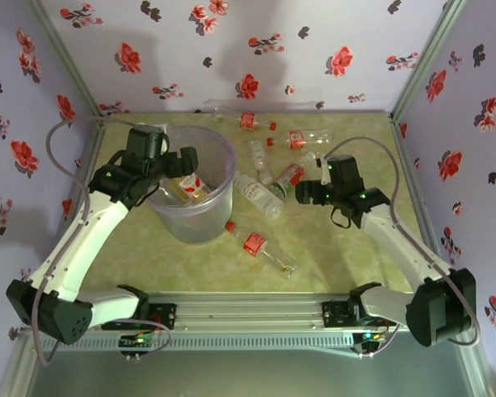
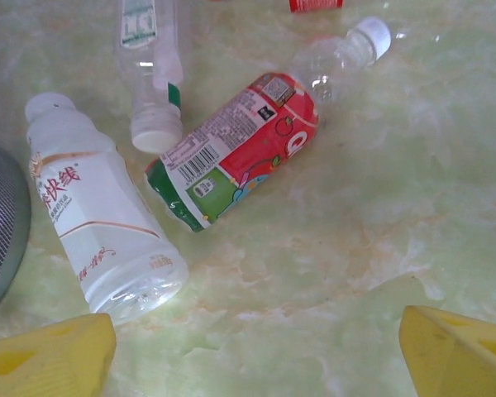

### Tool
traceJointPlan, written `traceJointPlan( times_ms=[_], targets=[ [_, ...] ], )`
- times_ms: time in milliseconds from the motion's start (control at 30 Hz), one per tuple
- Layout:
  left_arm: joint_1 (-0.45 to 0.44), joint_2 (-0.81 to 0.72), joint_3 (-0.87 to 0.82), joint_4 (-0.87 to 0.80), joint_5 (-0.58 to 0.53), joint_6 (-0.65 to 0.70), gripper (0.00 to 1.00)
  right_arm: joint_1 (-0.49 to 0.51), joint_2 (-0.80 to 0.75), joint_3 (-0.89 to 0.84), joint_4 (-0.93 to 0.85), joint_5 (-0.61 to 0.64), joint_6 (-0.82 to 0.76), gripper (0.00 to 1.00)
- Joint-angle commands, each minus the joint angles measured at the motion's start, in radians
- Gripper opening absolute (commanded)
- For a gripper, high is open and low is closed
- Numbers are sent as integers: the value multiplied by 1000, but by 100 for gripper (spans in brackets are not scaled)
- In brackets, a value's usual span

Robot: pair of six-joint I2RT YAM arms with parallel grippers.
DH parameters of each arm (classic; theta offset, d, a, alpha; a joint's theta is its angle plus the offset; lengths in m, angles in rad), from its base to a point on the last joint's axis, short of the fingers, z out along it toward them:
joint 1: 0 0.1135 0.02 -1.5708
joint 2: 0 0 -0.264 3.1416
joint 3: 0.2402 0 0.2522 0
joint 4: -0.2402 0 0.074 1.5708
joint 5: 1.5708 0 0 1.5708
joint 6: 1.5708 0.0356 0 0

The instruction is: Put the plastic bottles in the bin

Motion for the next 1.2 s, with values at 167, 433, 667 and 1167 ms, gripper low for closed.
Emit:
traceJointPlan(
  times_ms=[167,433,667,1167],
  targets=[
    [-26,-9,64,140,30,5,98,-14,244,192,-26,161,351,87],
    [-109,22,133,129,32,61,98,-52,501,359,64,142,497,83],
    [-133,15,153,119,30,104,98,-58,712,491,33,182,528,87],
    [-159,-2,180,101,31,125,98,-61,888,582,24,207,531,72]
  ],
)
